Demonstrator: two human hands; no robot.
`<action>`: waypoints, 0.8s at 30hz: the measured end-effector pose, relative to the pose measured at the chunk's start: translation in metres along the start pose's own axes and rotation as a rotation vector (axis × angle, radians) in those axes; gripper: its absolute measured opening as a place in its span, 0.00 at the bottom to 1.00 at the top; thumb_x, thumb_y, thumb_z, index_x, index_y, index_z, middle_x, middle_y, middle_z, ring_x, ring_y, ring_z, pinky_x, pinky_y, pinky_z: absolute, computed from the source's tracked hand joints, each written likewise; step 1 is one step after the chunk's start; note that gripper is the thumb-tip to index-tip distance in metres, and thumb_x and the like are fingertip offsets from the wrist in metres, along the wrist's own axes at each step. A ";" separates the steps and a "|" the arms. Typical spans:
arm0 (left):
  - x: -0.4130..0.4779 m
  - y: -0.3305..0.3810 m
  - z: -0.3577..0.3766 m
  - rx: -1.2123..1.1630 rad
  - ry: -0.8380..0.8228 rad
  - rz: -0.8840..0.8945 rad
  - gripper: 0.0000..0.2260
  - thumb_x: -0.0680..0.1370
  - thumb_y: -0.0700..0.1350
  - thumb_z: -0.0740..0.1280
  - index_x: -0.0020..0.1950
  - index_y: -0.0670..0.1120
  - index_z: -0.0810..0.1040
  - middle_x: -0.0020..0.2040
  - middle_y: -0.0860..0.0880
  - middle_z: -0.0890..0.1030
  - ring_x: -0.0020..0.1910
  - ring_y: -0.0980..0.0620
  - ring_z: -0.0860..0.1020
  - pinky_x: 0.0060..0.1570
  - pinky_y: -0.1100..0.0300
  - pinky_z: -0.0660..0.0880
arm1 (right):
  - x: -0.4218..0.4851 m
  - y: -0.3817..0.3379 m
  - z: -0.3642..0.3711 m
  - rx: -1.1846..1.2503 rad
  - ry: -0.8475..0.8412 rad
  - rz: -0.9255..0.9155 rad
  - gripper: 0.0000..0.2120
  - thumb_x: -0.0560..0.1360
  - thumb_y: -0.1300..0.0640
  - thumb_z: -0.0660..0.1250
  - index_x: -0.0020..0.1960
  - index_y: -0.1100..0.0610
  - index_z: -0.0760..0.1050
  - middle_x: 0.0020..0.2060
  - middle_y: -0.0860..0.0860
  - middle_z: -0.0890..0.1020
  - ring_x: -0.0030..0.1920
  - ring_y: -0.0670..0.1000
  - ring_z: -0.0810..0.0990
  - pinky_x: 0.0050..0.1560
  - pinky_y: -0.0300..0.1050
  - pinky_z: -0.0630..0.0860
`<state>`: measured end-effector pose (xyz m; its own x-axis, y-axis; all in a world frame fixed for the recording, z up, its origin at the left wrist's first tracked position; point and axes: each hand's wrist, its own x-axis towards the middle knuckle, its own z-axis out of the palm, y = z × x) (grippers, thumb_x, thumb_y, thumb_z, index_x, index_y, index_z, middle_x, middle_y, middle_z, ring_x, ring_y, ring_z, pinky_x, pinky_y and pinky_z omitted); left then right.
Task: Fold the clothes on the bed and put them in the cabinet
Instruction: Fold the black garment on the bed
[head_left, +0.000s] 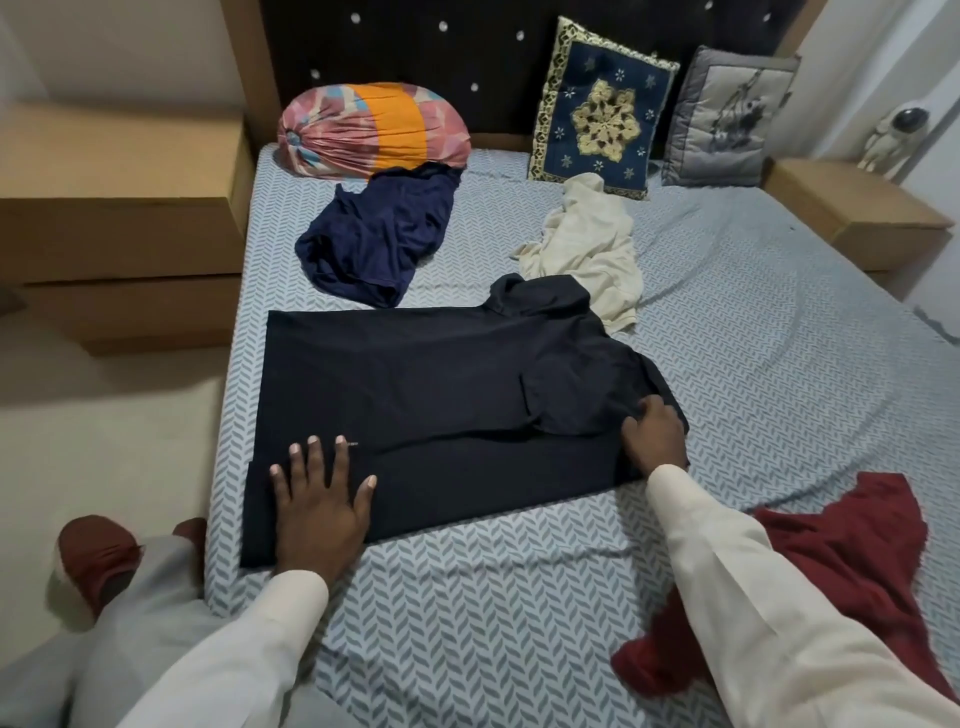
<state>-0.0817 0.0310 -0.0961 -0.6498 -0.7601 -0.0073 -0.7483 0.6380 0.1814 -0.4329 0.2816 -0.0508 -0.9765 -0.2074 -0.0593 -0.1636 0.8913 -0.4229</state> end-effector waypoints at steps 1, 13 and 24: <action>0.009 0.001 0.000 0.009 0.009 0.036 0.33 0.78 0.62 0.46 0.76 0.44 0.65 0.74 0.36 0.65 0.74 0.34 0.61 0.72 0.36 0.52 | 0.002 -0.015 0.005 0.014 0.001 -0.063 0.15 0.74 0.57 0.65 0.59 0.60 0.74 0.55 0.65 0.76 0.58 0.66 0.74 0.61 0.55 0.70; 0.165 -0.027 -0.012 0.047 -0.111 0.155 0.39 0.73 0.67 0.32 0.80 0.52 0.52 0.80 0.43 0.52 0.79 0.41 0.48 0.76 0.44 0.44 | 0.076 -0.202 0.087 -0.198 -0.355 -0.486 0.24 0.76 0.59 0.61 0.71 0.51 0.67 0.58 0.63 0.77 0.60 0.64 0.76 0.60 0.52 0.71; 0.299 -0.072 -0.033 0.175 0.054 0.109 0.15 0.80 0.47 0.59 0.66 0.46 0.72 0.63 0.44 0.74 0.59 0.40 0.69 0.57 0.48 0.63 | 0.137 -0.257 0.121 -0.428 -0.350 -0.346 0.14 0.77 0.59 0.55 0.62 0.50 0.62 0.55 0.65 0.77 0.53 0.68 0.78 0.51 0.61 0.79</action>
<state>-0.2182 -0.2462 -0.0787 -0.7236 -0.6878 0.0569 -0.6888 0.7250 0.0043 -0.5074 -0.0248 -0.0594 -0.7660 -0.5656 -0.3055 -0.5720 0.8166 -0.0774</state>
